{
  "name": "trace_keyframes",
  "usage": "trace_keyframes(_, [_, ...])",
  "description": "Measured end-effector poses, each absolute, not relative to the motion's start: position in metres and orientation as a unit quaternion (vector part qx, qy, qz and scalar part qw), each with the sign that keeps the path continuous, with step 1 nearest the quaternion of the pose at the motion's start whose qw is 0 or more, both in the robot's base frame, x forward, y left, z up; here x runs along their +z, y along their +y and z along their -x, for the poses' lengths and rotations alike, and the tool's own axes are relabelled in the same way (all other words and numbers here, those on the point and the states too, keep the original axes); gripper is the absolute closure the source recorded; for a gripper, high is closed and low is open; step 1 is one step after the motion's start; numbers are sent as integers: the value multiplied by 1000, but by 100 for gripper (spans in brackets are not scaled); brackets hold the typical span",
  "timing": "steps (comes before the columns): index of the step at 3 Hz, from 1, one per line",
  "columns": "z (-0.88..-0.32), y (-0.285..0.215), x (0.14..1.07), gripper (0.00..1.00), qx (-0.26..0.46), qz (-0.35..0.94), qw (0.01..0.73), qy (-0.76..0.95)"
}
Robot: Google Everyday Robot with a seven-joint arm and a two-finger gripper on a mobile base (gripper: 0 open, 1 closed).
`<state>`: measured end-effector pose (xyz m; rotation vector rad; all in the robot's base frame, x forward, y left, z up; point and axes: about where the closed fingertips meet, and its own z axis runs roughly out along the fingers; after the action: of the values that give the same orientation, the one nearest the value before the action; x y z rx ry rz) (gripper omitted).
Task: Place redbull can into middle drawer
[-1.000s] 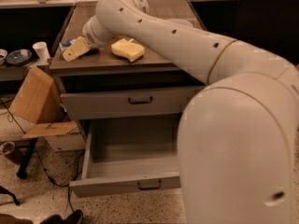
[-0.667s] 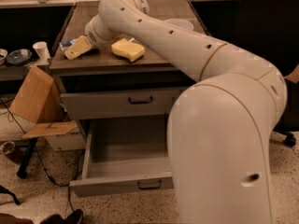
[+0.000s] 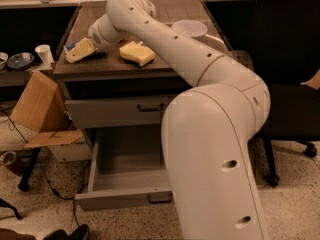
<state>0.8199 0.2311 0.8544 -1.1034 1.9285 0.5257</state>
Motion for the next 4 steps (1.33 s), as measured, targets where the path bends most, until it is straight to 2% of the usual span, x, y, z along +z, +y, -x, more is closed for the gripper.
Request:
trace_keyframes(2, [-821, 225, 843, 48, 233, 433, 403, 772])
trace_keyframes(3, [-813, 212, 851, 79, 238, 427, 410, 770])
trace_keyframes(4, [-793, 197, 866, 100, 245, 422, 429, 760])
